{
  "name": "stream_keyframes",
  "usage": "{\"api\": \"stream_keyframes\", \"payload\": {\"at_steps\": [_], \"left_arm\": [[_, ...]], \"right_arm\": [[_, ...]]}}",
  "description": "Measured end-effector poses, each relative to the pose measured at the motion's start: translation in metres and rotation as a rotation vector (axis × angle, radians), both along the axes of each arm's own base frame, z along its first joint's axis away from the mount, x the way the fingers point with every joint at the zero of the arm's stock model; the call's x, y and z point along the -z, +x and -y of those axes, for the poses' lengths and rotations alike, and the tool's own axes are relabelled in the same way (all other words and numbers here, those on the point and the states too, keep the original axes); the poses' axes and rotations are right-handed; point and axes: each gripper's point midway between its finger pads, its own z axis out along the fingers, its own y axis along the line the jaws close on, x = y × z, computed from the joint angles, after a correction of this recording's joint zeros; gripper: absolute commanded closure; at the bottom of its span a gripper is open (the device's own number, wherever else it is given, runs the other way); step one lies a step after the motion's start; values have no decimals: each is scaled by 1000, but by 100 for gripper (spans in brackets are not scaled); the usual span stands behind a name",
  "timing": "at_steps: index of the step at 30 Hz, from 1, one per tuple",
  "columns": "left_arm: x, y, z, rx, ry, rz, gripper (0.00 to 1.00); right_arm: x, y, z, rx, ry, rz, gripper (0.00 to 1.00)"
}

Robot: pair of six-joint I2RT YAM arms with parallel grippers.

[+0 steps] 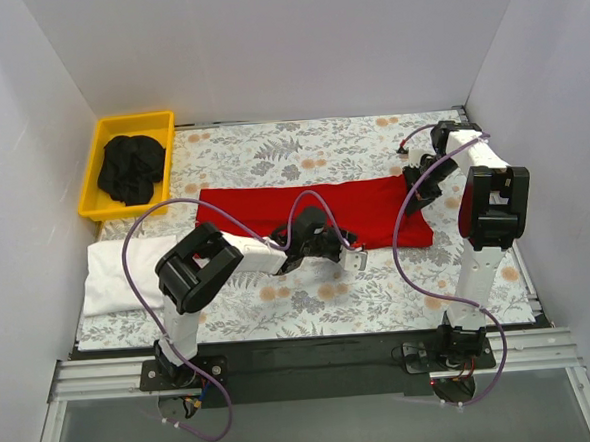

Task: Fold and stack the t-shirts
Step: Fold the tshirt

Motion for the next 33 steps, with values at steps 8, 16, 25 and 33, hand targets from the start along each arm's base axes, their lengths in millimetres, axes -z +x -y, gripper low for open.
{"api": "stream_keyframes", "payload": {"at_steps": [8, 16, 25, 33], "left_arm": [[-6, 3, 7, 30, -19, 86, 76], [24, 8, 7, 55, 29, 139, 76], [19, 11, 9, 57, 16, 179, 71], [8, 14, 14, 45, -28, 193, 91]], "right_arm": [[0, 0, 0, -1, 0, 1, 99], [0, 1, 1, -3, 0, 0, 99], [0, -1, 2, 1, 0, -11, 99], [-2, 0, 2, 1, 1, -11, 99]]}}
